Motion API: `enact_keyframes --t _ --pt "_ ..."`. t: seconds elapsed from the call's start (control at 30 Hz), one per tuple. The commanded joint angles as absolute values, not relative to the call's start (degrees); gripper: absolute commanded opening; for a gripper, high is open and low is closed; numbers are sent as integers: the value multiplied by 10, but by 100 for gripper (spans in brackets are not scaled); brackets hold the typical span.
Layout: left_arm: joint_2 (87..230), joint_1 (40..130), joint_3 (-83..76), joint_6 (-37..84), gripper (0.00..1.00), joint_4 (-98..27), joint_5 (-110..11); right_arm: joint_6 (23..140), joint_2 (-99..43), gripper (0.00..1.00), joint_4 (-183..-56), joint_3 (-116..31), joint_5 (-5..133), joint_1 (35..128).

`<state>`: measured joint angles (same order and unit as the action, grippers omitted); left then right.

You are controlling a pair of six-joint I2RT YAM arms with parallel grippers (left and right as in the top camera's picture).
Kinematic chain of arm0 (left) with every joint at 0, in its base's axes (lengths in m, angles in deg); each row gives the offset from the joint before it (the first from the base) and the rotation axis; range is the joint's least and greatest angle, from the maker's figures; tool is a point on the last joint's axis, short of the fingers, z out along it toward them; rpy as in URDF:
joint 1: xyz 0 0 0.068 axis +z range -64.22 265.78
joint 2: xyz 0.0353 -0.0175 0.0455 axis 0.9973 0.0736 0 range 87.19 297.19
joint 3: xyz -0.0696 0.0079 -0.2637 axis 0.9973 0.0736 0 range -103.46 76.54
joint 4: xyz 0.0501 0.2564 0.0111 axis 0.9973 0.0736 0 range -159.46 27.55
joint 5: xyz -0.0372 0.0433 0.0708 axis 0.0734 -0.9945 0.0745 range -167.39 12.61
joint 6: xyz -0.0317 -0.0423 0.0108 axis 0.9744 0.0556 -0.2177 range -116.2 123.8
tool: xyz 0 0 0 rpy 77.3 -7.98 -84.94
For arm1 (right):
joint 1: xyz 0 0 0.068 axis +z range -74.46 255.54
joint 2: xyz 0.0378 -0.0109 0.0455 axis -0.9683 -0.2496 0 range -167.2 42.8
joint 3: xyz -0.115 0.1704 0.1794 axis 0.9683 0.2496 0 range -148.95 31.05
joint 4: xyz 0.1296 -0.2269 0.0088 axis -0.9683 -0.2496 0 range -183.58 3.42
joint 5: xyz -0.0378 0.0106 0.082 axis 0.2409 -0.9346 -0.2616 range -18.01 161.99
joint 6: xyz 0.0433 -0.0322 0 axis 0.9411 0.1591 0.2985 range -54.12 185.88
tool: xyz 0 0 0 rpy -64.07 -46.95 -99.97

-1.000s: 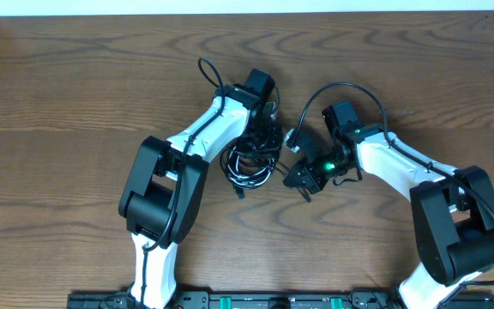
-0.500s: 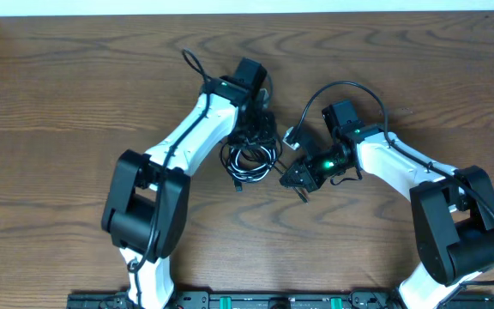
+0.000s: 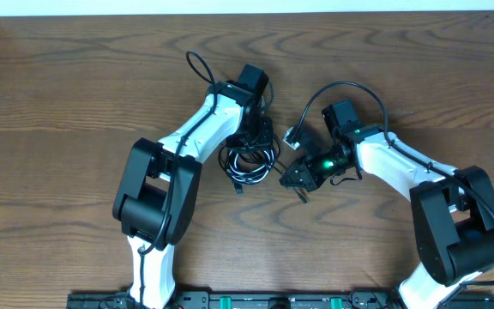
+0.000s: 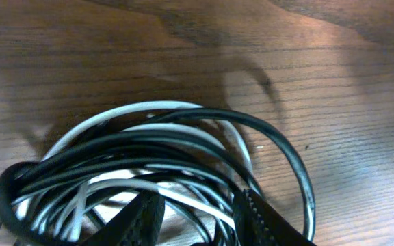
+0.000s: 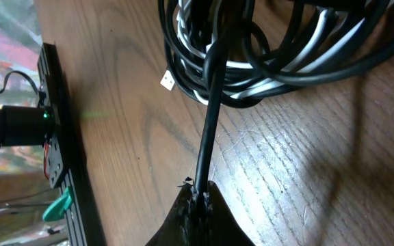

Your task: Untangle cables

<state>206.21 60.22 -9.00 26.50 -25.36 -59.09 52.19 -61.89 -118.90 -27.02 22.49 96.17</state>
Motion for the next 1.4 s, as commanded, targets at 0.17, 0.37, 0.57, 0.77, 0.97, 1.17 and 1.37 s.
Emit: enact_keyframes --t 0.17,0.37,0.57,0.77,0.97,1.17,1.37 --pt "2100 601 -98 268 8 -267 -557 583 -634 1 -1180 -276 215 962" --pt "2103 600 -98 265 8 -267 -550 630 -669 1 -1154 -276 210 962" --pt "2103 600 -98 254 8 -267 -511 615 -687 1 -1092 -276 113 962" --pt "2103 600 -98 254 7 -263 -496 596 -689 1 -1070 -276 101 968" --pt "2082 614 -120 255 11 -268 -489 596 -689 1 -1066 -276 106 968" --pt "2015 643 -137 282 17 -261 -502 609 -689 1 -1072 -276 119 968" --pt "1999 650 -137 296 17 -179 -586 645 -689 1 -1076 -276 148 974"
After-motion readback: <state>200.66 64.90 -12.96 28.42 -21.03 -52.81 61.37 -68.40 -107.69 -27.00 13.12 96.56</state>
